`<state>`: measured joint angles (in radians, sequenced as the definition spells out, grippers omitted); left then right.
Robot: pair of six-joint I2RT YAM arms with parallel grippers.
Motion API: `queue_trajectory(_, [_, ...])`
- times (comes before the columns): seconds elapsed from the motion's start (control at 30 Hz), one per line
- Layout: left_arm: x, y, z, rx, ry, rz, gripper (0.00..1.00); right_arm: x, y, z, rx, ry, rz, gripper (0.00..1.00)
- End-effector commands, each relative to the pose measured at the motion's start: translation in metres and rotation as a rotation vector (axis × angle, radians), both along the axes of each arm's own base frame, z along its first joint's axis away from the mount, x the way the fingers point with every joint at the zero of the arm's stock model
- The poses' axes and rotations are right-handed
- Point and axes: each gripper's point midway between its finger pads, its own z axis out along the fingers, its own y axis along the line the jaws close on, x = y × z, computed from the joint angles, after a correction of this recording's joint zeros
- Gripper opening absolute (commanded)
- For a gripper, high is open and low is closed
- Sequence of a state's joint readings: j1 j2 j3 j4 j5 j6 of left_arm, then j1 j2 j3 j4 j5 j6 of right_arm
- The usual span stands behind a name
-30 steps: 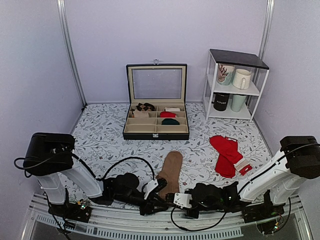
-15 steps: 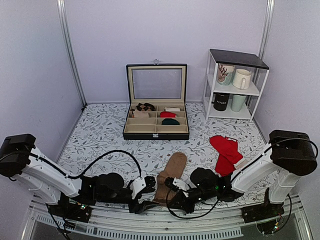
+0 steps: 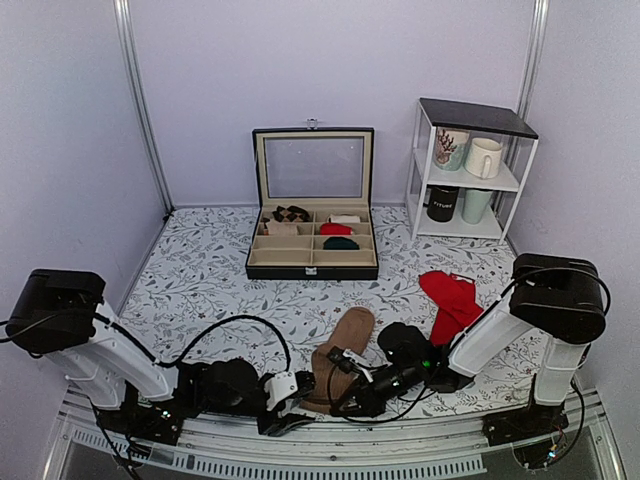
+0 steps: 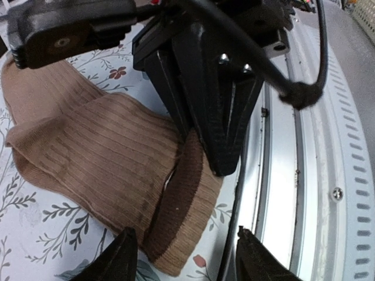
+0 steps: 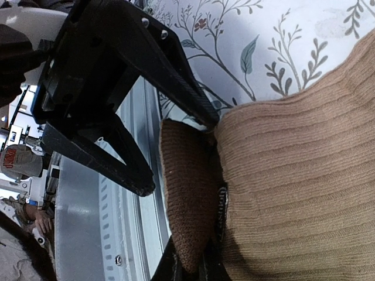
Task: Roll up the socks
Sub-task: Roll a pair of socks at the center of the board.
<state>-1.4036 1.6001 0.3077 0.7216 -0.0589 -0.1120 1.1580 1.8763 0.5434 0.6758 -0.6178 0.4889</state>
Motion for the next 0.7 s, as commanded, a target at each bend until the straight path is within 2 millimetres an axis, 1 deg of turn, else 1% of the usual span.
queue_trajectory(0.0, [-0.004, -0.007, 0.008, -0.04, -0.024, -0.026, 0.59, -0.03, -0.07, -0.081, -0.389, 0.156, -0.024, 0.07])
queue_trajectory(0.1, [-0.004, -0.008, 0.014, -0.06, -0.037, -0.031, 0.59, -0.031, -0.072, -0.082, -0.393, 0.161, -0.023, 0.07])
queue_trajectory(0.23, [-0.003, -0.011, 0.012, -0.057, -0.048, -0.04, 0.58, -0.032, -0.075, -0.085, -0.405, 0.163, -0.022, 0.07])
queue_trajectory(0.37, [-0.008, -0.015, -0.002, -0.028, -0.017, -0.066, 0.46, -0.033, -0.076, -0.086, -0.408, 0.164, -0.021, 0.07])
queue_trajectory(0.5, [-0.009, -0.014, -0.011, -0.012, 0.003, -0.066, 0.41, -0.032, -0.076, -0.086, -0.405, 0.163, -0.02, 0.07])
queue_trajectory(0.53, [-0.008, -0.013, -0.013, -0.009, 0.005, -0.062, 0.37, -0.033, -0.076, -0.086, -0.406, 0.164, -0.019, 0.07])
queue_trajectory(0.6, [-0.007, -0.014, -0.013, -0.008, 0.009, -0.06, 0.23, -0.033, -0.077, -0.087, -0.41, 0.164, -0.018, 0.07])
queue_trajectory(0.63, [-0.008, -0.014, -0.012, -0.009, 0.016, -0.064, 0.14, -0.033, -0.077, -0.087, -0.409, 0.163, -0.017, 0.07])
queue_trajectory(0.67, [-0.009, -0.014, -0.012, -0.008, 0.022, -0.067, 0.01, -0.033, -0.077, -0.088, -0.411, 0.162, -0.017, 0.07])
